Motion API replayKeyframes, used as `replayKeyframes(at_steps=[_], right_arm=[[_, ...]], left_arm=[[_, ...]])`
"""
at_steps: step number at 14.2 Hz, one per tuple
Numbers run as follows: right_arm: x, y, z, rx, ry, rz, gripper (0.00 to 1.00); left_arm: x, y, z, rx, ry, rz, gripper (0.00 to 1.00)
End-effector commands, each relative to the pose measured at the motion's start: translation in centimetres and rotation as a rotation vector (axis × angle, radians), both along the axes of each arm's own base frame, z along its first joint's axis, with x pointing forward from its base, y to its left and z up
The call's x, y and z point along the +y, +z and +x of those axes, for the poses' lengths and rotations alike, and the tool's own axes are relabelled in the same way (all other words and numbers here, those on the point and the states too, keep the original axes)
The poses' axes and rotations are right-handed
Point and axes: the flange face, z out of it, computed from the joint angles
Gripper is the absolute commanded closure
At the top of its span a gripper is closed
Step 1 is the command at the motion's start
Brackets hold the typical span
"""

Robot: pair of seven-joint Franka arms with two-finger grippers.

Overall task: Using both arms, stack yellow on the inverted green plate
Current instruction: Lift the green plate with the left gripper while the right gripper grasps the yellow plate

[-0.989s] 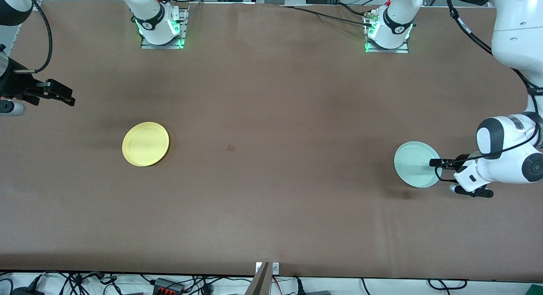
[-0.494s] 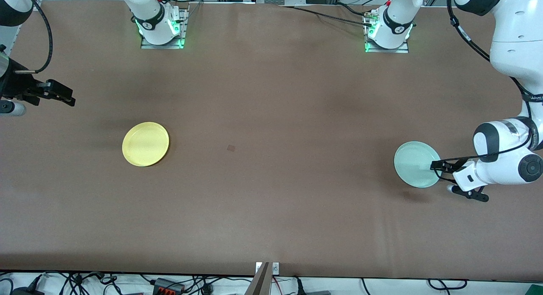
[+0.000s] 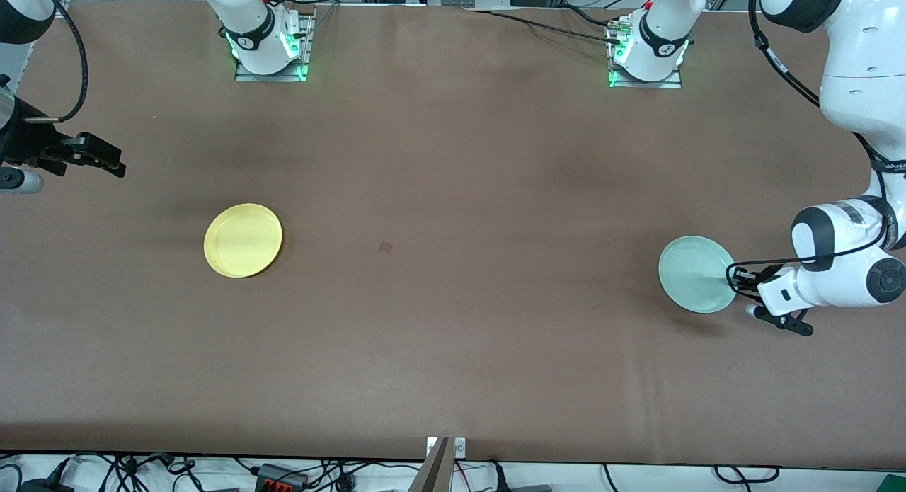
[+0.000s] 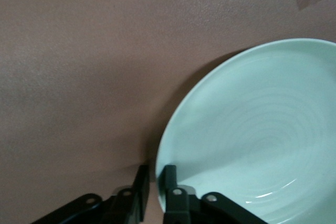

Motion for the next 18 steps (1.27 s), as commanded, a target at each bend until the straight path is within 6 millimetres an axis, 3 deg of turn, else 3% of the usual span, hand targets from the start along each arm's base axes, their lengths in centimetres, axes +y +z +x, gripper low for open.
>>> replayKeyframes(at_steps=[1,3,7,10,12,15,16,18], right_arm=[[-0.1,0.3,-0.4,-0.001,0.008,0.001,0.0],[-0.2,0.2,-0.3,0.002,0.007,0.001,0.0],[0.6,0.2,-0.1,-0.007,0.018,0.017,0.0],[0.3,-0.5,-0.1,0.019,0.005,0.019,0.0],[0.0,-2.5,0.9,0.057,-0.005,0.026,0.0],[-0.3,-5.4,2.1,0.098,0.004,0.011,0.0],[-0.7,-6.6,2.4,0.121,0.001,0.007,0.0],[-2.4,-11.4,3.5,0.198,-0.028,0.008,0.0]], left_arm=[[0.0,0.3,0.3,-0.016,-0.008,-0.034,0.98],[-0.5,1.1,0.5,-0.018,-0.004,-0.043,0.98],[-6.7,9.6,1.0,0.036,-0.003,-0.006,0.99],[-12.1,16.0,0.8,0.042,-0.056,0.129,0.99],[-17.0,19.4,0.1,0.088,-0.033,0.175,0.99],[-26.2,24.1,-1.2,0.128,0.021,0.306,0.99],[-29.7,24.9,-2.0,0.125,0.021,0.346,0.99],[-35.3,25.4,-3.6,0.088,0.071,0.445,0.99]])
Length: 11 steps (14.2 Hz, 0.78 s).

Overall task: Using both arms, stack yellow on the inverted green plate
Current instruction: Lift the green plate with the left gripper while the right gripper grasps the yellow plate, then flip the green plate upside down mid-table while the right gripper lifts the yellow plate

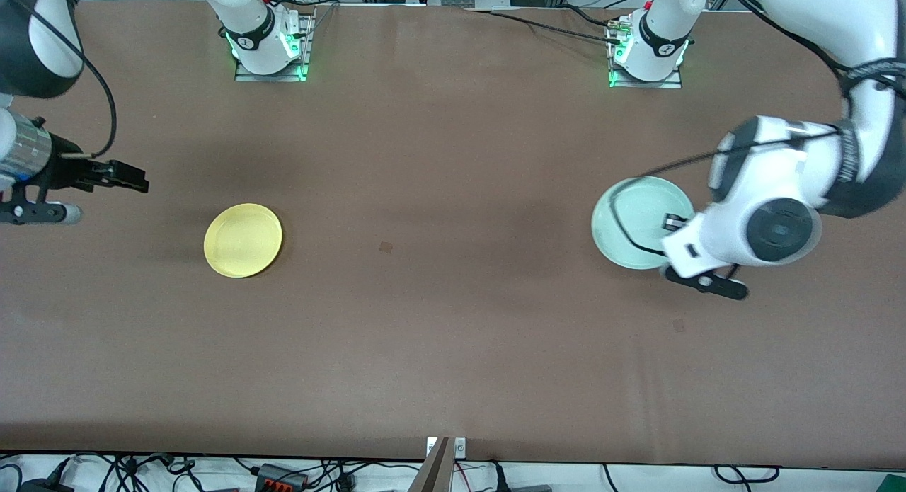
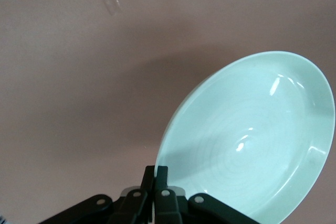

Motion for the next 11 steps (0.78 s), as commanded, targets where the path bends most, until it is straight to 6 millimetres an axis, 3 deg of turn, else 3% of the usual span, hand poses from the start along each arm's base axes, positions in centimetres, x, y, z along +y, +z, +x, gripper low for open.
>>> replayKeyframes(at_steps=[1,2,5,8,10,11], right_arm=[[-2.6,-5.0,1.4,0.078,-0.035,0.017,0.0],[-3.0,-7.4,2.0,0.106,-0.041,0.017,0.0],[-3.2,-14.6,4.5,0.197,-0.034,0.008,0.0],[-2.9,-20.9,4.5,0.282,-0.037,0.021,0.0],[-3.1,-24.6,4.3,0.315,-0.047,0.034,0.0],[-3.3,-25.8,4.3,0.316,-0.051,0.038,0.0]], left_arm=[[-6.9,0.5,-1.7,-0.074,0.054,0.161,0.99],[-9.6,0.0,-2.7,-0.114,0.085,0.212,0.99],[-14.7,-3.5,-4.6,-0.169,0.184,0.312,0.99],[-19.1,-7.2,-6.5,-0.295,0.251,0.456,0.99],[-21.8,-8.6,-8.3,-0.335,0.289,0.484,0.99],[-23.0,-9.4,-9.1,-0.347,0.294,0.496,0.99]])
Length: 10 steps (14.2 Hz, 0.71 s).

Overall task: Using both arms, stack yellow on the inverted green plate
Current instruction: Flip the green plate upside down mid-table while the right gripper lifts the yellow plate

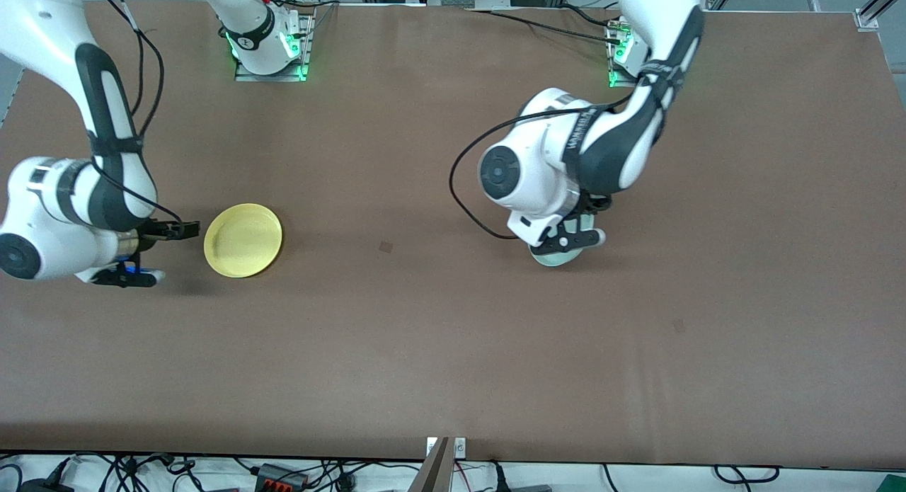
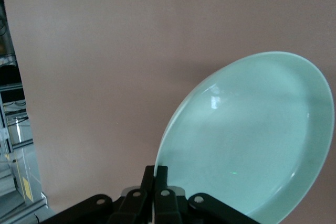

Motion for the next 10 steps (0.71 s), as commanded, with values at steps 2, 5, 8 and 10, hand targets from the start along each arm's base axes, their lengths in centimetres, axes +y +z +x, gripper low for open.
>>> replayKeyframes(at_steps=[2,5,8,10], right_arm=[[-0.4,-3.8,0.6,0.003,-0.002,0.029,0.04],[-0.4,-5.7,0.8,-0.012,-0.001,0.026,0.14],[-1.1,-7.4,0.4,0.0,-0.013,0.028,0.36],[-1.2,-8.1,0.1,0.012,-0.012,0.03,0.44]], left_arm=[[-3.6,-1.9,-2.0,-0.084,0.03,0.075,0.99],[-5.2,-4.1,-3.2,-0.126,0.067,0.11,0.99],[-6.3,-5.1,-4.1,-0.173,0.052,0.152,0.99],[-6.8,-6.3,-4.6,-0.203,0.078,0.174,0.99]])
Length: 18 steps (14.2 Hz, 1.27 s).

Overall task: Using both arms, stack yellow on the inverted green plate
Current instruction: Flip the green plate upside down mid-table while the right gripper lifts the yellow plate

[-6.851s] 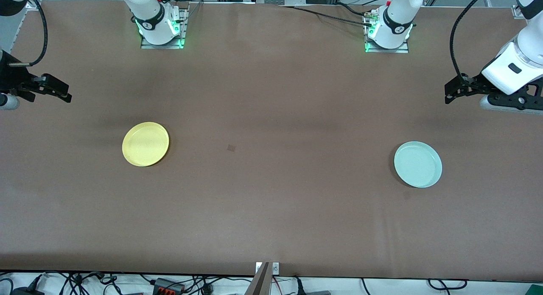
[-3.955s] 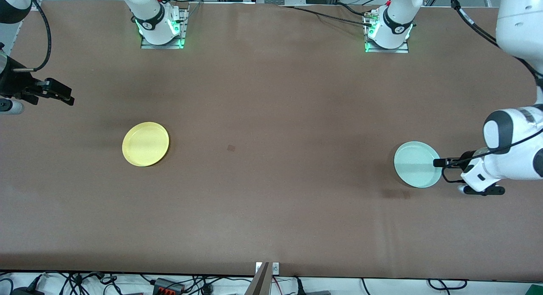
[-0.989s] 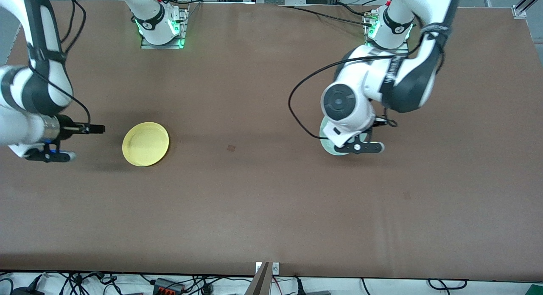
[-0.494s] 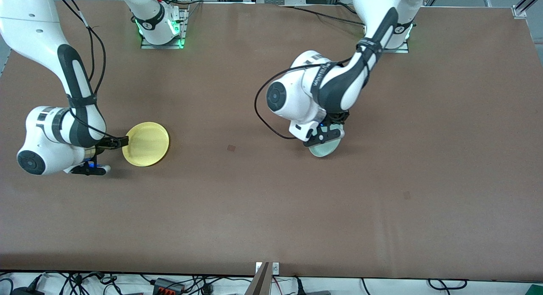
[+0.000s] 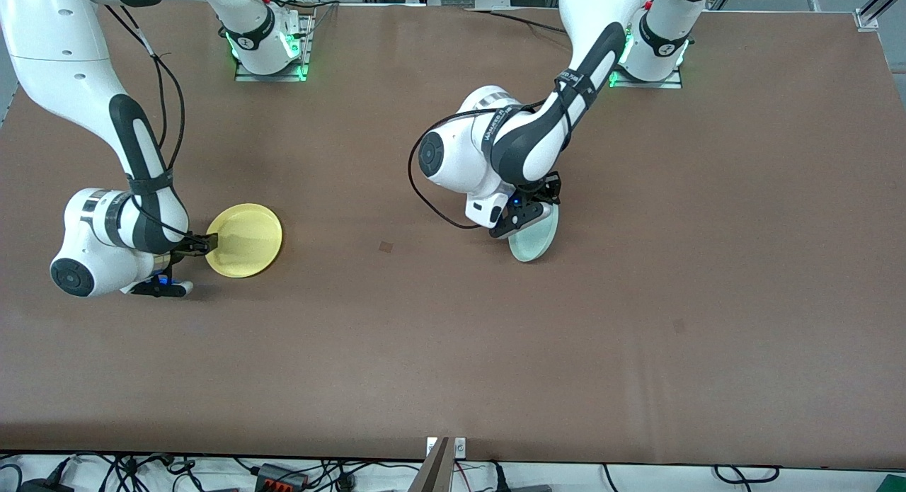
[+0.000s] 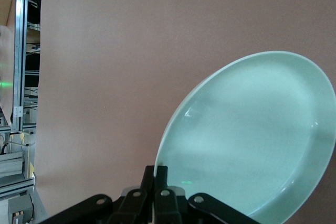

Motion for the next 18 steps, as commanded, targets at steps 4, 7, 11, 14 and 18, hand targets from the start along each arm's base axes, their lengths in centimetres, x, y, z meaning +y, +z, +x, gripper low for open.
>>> replayKeyframes(at_steps=[4,7,11,14,18], right_arm=[[0.1,-0.9,-0.2,0.015,0.02,0.045,0.92],[0.7,-0.2,0.2,0.005,0.032,0.047,1.0],[3.0,4.5,2.2,-0.013,0.145,0.117,1.0],[4.6,10.2,4.2,-0.068,0.185,0.119,1.0],[6.4,14.1,4.6,-0.122,0.215,0.113,1.0]], left_arm=[[-2.0,-1.4,-1.0,-0.054,0.0,0.036,0.99],[-3.5,-2.0,-2.1,-0.065,-0.026,0.02,0.98],[-5.3,-3.1,-3.0,-0.074,-0.067,-0.025,0.84],[-6.3,-3.1,-2.7,-0.109,-0.095,-0.09,0.0],[-8.9,-1.5,-2.7,-0.113,-0.08,-0.28,0.0]])
